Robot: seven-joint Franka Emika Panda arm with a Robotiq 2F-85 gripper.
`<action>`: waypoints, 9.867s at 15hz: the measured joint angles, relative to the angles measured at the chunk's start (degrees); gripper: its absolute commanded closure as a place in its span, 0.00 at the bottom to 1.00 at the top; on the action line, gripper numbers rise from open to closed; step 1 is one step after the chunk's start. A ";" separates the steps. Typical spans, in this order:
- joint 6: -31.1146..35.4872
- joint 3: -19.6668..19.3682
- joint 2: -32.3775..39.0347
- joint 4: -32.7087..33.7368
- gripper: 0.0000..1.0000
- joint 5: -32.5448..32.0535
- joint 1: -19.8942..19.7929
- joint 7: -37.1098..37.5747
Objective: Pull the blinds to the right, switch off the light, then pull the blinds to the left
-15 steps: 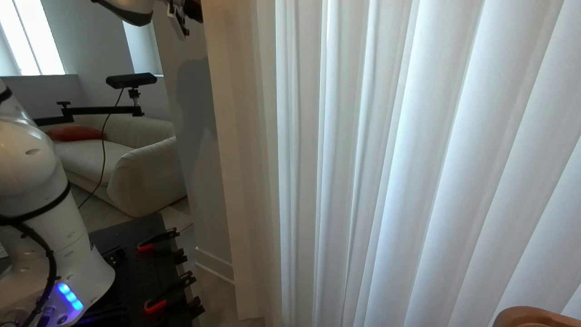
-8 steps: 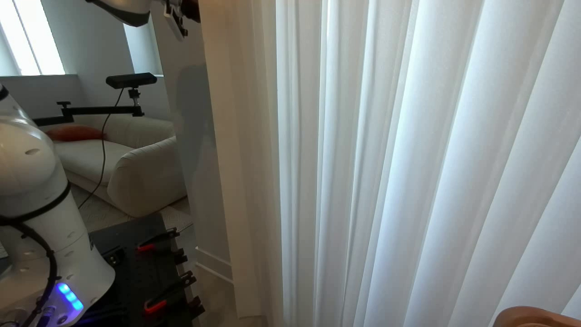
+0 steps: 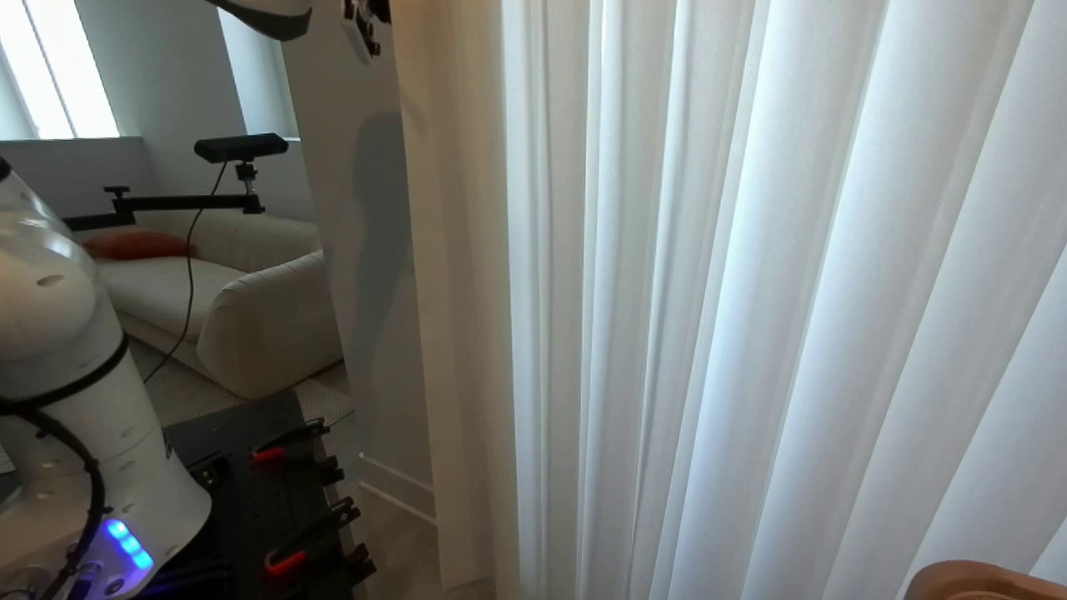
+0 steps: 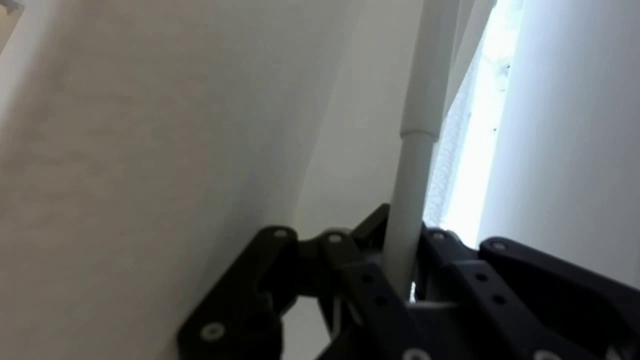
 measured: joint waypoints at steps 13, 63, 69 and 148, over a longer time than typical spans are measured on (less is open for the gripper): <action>13.17 -4.83 6.62 6.98 0.98 17.08 -7.51 -8.00; 7.37 -19.05 31.62 41.80 0.98 54.49 -25.11 -72.12; 6.66 -11.63 31.34 39.11 0.98 62.69 -21.15 -74.99; -32.59 -6.94 -1.39 6.56 0.00 59.15 -5.92 -91.55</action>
